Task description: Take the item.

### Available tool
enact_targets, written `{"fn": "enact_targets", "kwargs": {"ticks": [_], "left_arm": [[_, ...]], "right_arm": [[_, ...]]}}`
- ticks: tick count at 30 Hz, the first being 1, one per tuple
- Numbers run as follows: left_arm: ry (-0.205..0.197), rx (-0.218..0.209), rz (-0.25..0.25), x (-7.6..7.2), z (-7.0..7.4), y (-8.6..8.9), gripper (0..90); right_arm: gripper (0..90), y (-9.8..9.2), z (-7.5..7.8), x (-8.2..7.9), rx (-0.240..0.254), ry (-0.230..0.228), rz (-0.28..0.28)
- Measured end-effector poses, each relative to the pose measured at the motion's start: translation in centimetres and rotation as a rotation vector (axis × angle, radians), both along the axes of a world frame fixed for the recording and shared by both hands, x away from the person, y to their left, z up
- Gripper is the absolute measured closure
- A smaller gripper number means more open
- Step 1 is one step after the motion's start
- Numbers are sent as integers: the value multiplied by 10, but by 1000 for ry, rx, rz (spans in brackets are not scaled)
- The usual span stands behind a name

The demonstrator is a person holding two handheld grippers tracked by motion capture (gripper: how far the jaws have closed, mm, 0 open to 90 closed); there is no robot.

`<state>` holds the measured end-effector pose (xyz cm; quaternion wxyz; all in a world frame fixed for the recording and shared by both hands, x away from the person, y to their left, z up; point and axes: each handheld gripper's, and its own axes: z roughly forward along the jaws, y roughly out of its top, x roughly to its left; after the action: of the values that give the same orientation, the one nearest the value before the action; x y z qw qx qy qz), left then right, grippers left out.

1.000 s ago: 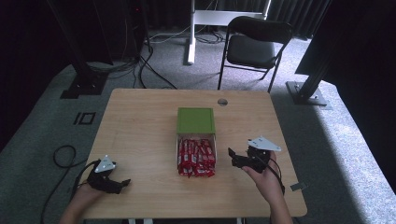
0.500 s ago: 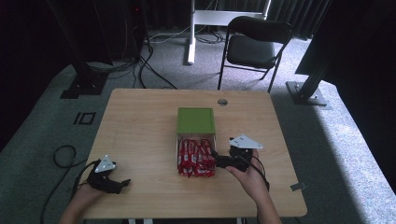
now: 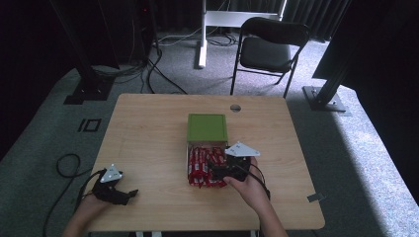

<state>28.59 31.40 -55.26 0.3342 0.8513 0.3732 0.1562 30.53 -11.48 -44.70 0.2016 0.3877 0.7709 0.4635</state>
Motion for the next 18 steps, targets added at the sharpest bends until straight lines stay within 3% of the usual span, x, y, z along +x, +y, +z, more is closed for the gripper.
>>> {"fn": "enact_targets", "kwargs": {"ticks": [11, 13, 18], "left_arm": [[0, 0, 0, 0, 0, 0, 16], [0, 0, 0, 0, 0, 0, 15], [0, 0, 0, 0, 0, 0, 16]], "right_arm": [[152, 19, -7, 2, 31, 18, 30], [219, 22, -9, 3, 30, 20, 29], [239, 26, -13, 6, 28, 20, 36]]}}
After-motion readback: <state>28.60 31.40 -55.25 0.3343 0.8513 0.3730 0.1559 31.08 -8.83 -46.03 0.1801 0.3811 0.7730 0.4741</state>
